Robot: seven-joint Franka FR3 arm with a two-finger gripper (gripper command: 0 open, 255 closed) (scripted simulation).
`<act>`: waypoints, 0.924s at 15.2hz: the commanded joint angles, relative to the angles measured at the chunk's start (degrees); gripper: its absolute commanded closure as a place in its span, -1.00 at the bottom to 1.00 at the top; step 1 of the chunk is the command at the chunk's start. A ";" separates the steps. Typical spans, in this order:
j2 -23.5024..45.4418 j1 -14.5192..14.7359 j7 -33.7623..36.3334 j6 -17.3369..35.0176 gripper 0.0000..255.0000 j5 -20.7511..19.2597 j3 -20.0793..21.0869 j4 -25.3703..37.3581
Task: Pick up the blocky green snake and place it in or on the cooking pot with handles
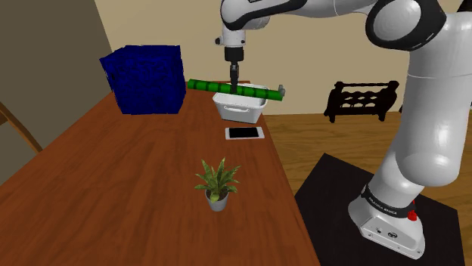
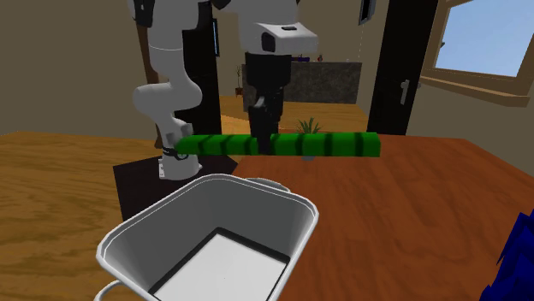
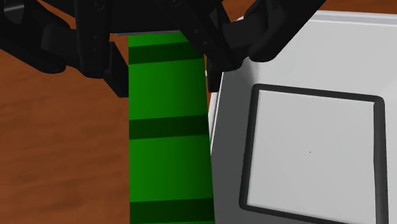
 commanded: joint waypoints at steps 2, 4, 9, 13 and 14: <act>3.94 -2.30 -3.23 -2.36 1.00 0.21 -1.13 6.11; 6.74 -3.93 -5.29 -3.89 1.00 0.41 -1.77 10.27; 15.68 -8.32 -10.00 -9.21 1.00 1.11 -3.01 24.17; 18.81 -9.73 -11.39 -9.69 1.00 1.33 -3.22 27.67; 18.60 -9.67 -11.45 -8.78 1.00 1.32 -3.23 26.55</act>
